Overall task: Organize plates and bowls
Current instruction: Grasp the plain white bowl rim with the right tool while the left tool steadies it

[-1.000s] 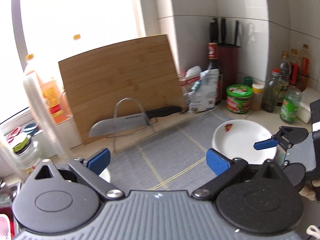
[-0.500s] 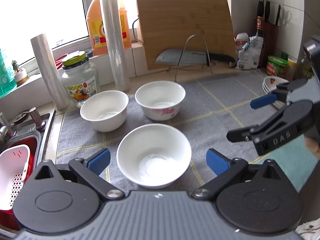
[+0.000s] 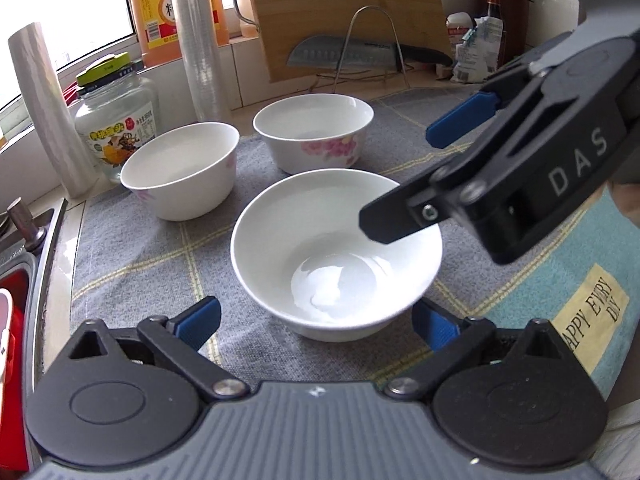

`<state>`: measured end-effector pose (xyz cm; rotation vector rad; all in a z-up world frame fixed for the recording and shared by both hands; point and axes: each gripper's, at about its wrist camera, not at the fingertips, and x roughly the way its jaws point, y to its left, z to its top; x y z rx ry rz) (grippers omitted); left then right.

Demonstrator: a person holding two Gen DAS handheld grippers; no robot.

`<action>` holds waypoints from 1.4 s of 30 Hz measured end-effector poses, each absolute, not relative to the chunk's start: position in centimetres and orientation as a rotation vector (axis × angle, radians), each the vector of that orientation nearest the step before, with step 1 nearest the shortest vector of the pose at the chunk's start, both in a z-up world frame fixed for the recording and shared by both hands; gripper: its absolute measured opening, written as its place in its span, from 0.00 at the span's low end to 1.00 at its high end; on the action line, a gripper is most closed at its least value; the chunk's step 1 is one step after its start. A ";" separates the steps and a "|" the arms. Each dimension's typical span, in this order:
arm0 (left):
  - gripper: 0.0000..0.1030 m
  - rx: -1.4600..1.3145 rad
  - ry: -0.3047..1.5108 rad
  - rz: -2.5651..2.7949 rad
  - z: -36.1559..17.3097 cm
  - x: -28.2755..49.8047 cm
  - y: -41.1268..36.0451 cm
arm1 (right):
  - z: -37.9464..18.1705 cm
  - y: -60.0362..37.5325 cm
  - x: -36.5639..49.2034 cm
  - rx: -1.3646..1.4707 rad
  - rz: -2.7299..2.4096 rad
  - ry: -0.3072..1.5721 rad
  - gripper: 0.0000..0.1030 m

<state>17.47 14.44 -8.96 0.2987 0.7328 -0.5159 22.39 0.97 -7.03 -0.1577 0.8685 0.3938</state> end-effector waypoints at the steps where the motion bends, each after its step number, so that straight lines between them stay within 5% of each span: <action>1: 0.98 0.299 0.732 -0.523 -9.0 17.5 14.4 | -7.2 1.3 22.6 -0.163 0.408 0.876 1.00; 14: 0.91 0.301 0.713 -0.553 -9.1 17.5 14.2 | -8.4 2.9 25.1 -0.161 0.537 0.945 0.97; 17: 0.86 0.291 0.716 -0.569 -9.0 17.5 14.2 | -8.5 3.3 25.3 -0.160 0.573 0.964 0.82; 42: 0.84 0.304 0.734 -0.584 -7.5 17.0 13.5 | -7.3 2.9 25.0 -0.157 0.592 0.972 0.82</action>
